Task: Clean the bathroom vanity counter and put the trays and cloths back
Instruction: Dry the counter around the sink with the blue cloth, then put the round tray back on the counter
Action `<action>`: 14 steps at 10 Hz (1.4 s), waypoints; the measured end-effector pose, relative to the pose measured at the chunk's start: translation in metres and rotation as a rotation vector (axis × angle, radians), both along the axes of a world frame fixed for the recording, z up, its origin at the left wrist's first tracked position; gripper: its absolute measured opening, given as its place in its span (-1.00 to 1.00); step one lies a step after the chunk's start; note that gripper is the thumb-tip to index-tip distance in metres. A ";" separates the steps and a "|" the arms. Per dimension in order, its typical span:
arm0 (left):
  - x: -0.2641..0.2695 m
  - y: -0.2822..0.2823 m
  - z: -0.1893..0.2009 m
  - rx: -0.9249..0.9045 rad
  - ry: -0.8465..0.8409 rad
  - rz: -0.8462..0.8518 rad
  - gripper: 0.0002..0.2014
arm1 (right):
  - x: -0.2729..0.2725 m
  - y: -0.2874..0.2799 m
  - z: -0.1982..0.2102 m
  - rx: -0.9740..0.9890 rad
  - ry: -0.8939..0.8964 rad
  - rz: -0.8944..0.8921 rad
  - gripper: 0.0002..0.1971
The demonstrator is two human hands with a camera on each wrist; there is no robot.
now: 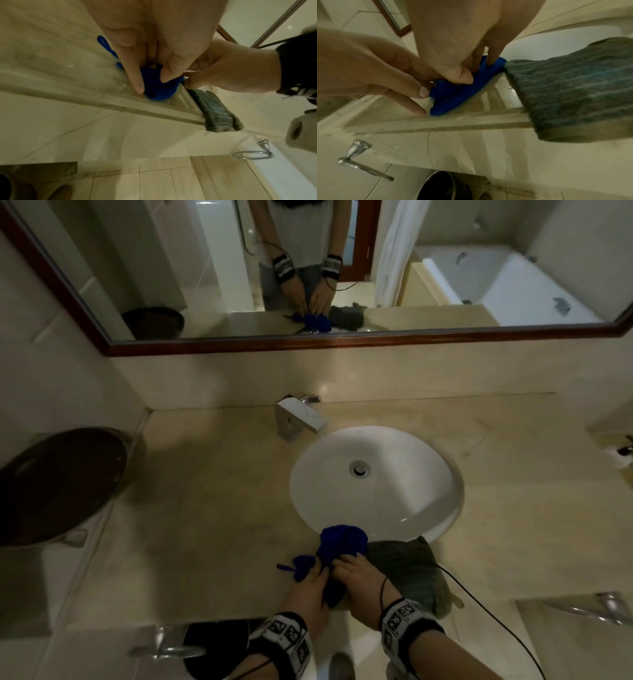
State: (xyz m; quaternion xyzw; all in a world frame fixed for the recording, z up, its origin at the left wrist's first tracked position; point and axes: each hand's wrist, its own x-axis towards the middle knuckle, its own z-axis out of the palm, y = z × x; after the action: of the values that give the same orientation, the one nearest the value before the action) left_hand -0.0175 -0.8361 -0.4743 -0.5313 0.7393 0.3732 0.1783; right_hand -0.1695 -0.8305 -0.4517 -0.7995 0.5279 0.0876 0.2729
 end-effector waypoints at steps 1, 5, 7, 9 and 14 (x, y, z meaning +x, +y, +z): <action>-0.009 0.015 0.007 -0.021 -0.034 -0.013 -0.39 | -0.004 0.010 0.004 0.021 0.012 -0.015 -0.45; 0.061 0.012 0.069 -0.122 0.102 0.505 -0.69 | 0.066 -0.048 0.069 0.177 -0.107 -0.336 -0.66; 0.163 -0.024 0.112 -0.207 0.238 0.953 -0.77 | 0.139 -0.098 0.109 0.352 -0.566 -0.697 -0.82; 0.272 -0.047 0.139 -0.298 0.454 1.393 -0.87 | 0.231 -0.143 0.134 0.485 -0.709 -0.815 -0.66; 0.377 -0.100 0.139 -0.353 0.773 2.123 -0.69 | 0.364 -0.223 0.121 0.390 -0.600 -0.647 -0.68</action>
State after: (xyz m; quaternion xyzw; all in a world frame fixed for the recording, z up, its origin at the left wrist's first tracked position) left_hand 0.3595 -0.9358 -0.3354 -0.7551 -0.0352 0.3648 -0.5436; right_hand 0.1943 -1.0532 -0.3306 -0.5181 0.6211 -0.1390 0.5714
